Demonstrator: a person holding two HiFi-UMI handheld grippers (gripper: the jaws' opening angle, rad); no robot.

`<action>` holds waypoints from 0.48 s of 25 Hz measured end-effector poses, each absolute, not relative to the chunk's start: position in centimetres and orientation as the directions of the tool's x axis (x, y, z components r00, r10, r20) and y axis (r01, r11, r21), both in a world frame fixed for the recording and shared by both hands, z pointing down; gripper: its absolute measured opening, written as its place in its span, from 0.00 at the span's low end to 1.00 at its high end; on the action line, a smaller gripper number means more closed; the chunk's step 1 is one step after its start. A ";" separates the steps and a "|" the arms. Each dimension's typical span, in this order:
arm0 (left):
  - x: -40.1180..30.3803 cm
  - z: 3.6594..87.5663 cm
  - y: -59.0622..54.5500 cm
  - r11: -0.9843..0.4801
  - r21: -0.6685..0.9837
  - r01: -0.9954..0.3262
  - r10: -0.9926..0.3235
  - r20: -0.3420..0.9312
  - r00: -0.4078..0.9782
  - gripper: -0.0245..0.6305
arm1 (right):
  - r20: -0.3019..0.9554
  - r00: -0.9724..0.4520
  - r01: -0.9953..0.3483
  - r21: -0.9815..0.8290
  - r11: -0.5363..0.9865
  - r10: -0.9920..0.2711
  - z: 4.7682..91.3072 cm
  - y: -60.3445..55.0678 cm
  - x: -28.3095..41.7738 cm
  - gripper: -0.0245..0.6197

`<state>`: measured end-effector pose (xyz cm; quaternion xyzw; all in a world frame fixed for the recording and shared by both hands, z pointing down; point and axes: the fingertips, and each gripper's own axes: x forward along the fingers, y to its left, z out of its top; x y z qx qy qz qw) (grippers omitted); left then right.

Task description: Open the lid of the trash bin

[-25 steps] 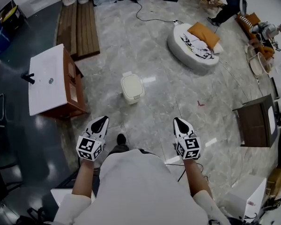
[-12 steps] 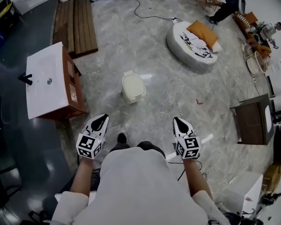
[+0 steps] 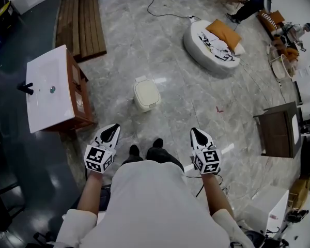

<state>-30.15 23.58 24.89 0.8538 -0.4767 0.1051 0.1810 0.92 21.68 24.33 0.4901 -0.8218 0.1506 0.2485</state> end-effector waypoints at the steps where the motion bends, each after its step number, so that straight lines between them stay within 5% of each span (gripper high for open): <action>1: -30.0 24.9 23.3 -0.480 0.210 -0.852 -0.774 0.355 0.524 0.08 | 0.558 -0.396 -0.881 -0.007 0.474 -0.729 24.5 21.5 1.1 0.09; 12: -26.7 26.0 19.4 -0.465 0.213 -0.859 -0.764 0.393 0.511 0.08 | 0.571 -0.440 -0.855 -0.031 0.517 -0.693 26.1 16.3 2.6 0.09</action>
